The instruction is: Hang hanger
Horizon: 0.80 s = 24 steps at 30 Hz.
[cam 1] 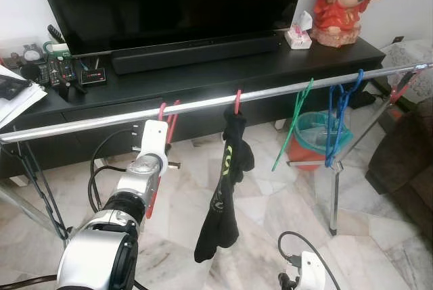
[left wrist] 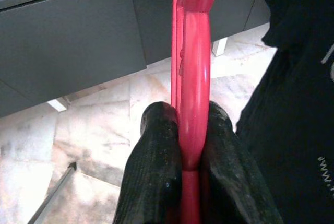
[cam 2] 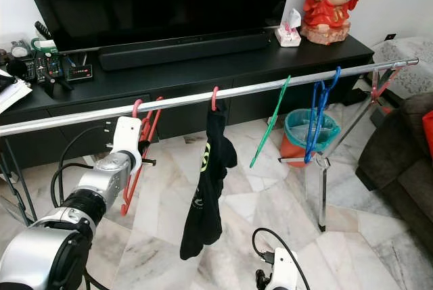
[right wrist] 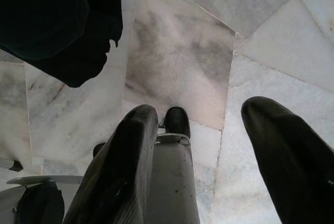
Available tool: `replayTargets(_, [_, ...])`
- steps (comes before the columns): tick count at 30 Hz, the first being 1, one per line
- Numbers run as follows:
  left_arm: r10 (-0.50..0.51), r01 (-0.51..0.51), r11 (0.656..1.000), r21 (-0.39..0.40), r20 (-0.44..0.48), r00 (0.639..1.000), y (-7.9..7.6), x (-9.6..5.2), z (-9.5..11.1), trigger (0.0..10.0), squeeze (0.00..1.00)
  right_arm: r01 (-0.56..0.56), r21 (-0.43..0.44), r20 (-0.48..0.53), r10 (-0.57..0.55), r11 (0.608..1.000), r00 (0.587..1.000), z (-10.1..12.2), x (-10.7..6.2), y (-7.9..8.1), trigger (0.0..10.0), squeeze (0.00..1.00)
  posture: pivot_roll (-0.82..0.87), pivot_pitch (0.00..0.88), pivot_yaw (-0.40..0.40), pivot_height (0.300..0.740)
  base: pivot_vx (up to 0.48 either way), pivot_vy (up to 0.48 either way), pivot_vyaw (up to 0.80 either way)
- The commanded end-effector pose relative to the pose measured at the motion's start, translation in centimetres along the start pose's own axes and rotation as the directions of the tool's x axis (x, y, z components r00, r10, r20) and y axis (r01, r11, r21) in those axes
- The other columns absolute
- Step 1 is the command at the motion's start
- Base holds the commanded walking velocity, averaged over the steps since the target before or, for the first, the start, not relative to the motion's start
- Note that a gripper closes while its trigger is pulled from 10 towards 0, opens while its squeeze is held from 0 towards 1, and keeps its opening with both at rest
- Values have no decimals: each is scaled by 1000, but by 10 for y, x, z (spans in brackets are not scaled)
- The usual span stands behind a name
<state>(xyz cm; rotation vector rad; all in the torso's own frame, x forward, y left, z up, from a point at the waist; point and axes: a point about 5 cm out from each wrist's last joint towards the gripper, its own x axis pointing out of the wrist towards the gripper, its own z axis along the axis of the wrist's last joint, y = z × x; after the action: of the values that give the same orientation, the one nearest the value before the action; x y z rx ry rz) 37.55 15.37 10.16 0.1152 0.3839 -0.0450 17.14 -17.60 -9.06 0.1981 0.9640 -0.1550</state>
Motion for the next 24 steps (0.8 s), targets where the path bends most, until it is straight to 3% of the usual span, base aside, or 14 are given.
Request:
replayTargets(1, [-27,28,1000,10,-74,997,3,-3,-17,10000,0,7,4,-9,-7,1000,1000,-1,0,-3,10000,0,129,59,-29,736,0,0,0])
replayTargets(12, [-82,89,995,53,-131,988,9,-17,-20,10000,0,4,2,-12,-4,1000,1000,-2,0,-2,10000,0,137,52,-21,736,0,0,0])
replayTargets(24, [-165,180,982,58,-198,966,2,-42,-19,10000,0,0,3,-13,0,1000,1000,-3,0,-1,10000,0,144,53,-20,736,0,0,0])
